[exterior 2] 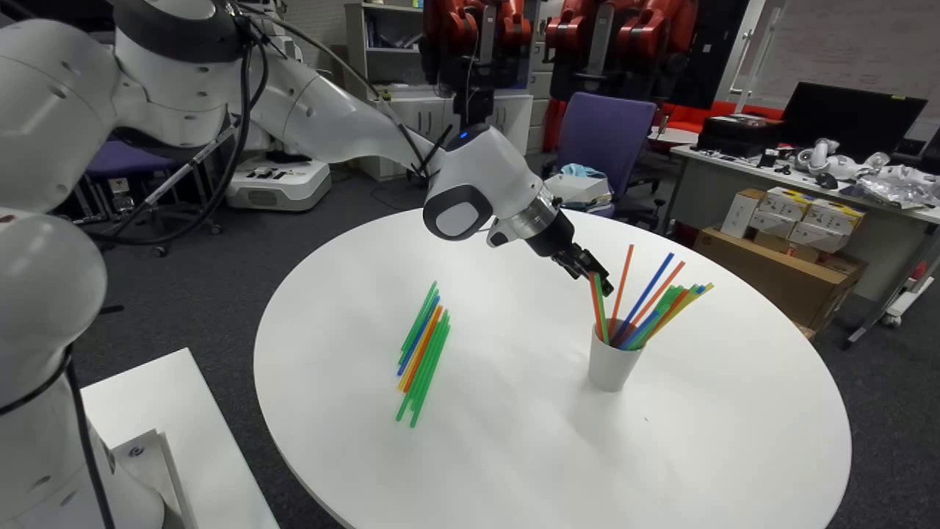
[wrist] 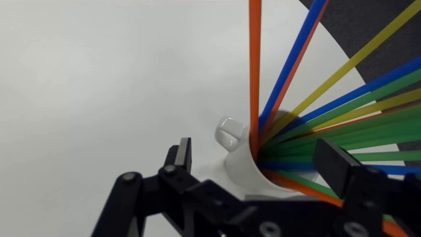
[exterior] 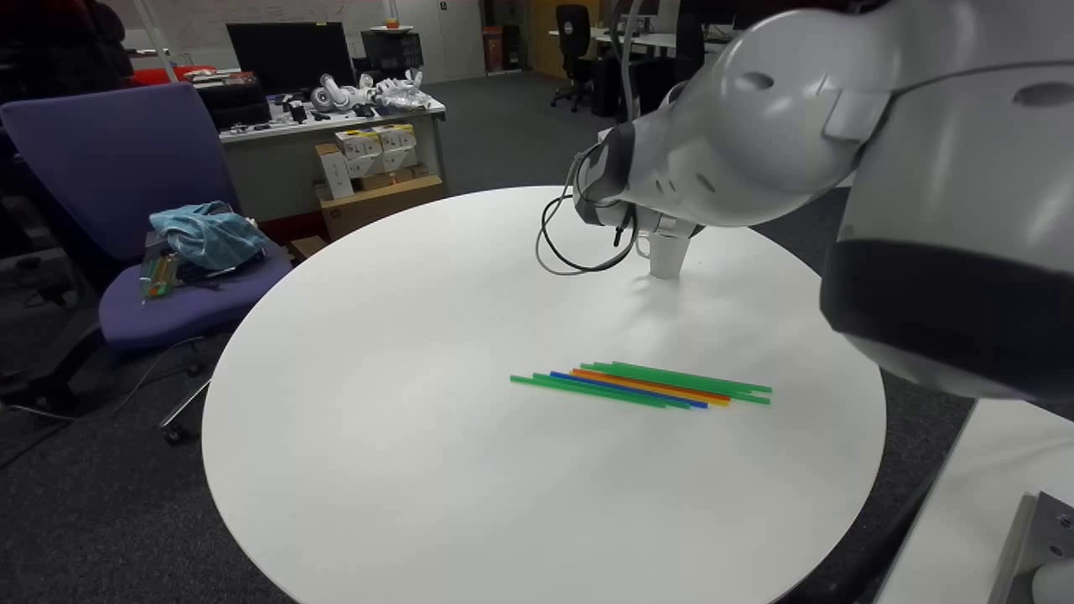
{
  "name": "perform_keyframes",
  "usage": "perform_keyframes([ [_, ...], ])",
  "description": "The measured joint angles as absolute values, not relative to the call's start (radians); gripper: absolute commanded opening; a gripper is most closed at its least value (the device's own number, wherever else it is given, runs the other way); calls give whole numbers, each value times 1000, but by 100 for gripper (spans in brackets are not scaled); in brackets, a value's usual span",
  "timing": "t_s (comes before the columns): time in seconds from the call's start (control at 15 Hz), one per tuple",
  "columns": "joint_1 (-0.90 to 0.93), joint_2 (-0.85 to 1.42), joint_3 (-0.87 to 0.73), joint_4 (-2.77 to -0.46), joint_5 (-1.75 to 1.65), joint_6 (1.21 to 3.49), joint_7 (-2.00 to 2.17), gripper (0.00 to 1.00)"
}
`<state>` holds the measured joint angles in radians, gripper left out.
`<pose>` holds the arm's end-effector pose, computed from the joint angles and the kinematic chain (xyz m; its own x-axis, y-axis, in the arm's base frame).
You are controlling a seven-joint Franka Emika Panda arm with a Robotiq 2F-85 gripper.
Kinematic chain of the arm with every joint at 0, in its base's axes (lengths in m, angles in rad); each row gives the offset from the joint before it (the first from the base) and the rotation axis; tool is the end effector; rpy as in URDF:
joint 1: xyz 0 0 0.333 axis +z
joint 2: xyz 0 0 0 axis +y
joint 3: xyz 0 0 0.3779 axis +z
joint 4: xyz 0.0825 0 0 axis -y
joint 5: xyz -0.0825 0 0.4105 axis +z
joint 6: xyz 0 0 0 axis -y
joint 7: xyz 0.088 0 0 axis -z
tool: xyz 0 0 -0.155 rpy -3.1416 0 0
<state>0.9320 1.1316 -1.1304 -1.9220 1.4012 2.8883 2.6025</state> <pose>0.6978 -0.0953 0.2270 -0.7241 0.1922 -0.6624 0.4562 0.8537 -0.2511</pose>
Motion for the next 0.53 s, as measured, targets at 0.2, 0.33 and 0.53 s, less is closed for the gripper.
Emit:
perform_keyframes([
  [0.2, 932, 1220, -1161, -1908, 1448, 2888, 2603, 100],
  [0.33, 932, 1261, -1177, -1903, 1465, 2888, 2603, 100],
  [0.53, 933, 1303, -1197, -1896, 1474, 2888, 2603, 100],
])
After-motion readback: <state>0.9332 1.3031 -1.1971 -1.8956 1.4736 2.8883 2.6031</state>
